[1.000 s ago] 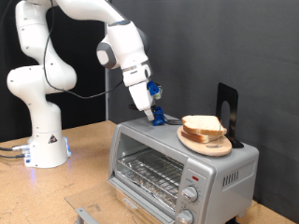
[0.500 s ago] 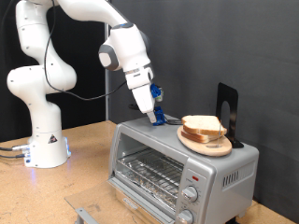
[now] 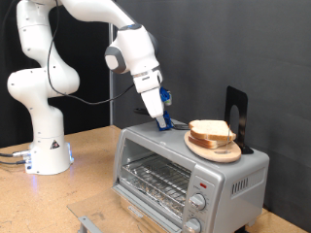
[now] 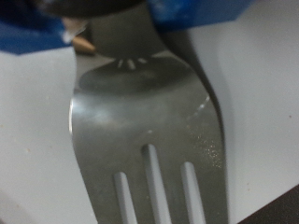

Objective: Make a piece of toast with the oven

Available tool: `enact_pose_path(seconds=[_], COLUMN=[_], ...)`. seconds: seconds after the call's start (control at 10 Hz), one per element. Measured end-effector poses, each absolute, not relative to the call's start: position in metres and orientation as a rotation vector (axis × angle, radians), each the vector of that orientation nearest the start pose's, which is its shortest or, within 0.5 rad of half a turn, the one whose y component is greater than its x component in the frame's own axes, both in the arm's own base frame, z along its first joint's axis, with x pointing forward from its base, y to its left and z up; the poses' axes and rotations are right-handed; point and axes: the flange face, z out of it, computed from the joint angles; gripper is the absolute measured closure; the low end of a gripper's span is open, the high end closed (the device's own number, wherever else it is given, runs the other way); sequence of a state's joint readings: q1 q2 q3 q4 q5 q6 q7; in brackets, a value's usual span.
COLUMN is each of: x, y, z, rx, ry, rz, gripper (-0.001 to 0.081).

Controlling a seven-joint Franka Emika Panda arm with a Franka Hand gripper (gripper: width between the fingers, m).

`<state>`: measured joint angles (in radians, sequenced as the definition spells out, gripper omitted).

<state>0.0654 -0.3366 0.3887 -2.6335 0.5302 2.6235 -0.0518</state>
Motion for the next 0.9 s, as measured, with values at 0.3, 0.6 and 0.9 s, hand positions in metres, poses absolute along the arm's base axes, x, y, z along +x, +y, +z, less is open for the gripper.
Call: enact_pose_path(seconds=[0.3,0.6,0.9], x=[0.3947,0.3954,0.3951], y=[0.1765,0.1766,0.1778], z=[0.3786,0.3745,0.3753], rx=[-2.85,-2.847,-2.828], ry=[-0.116,-0.102,-0.077], rz=[-0.385,-0.368,-0.361], gripper=[0.0025,0.038,0.0409])
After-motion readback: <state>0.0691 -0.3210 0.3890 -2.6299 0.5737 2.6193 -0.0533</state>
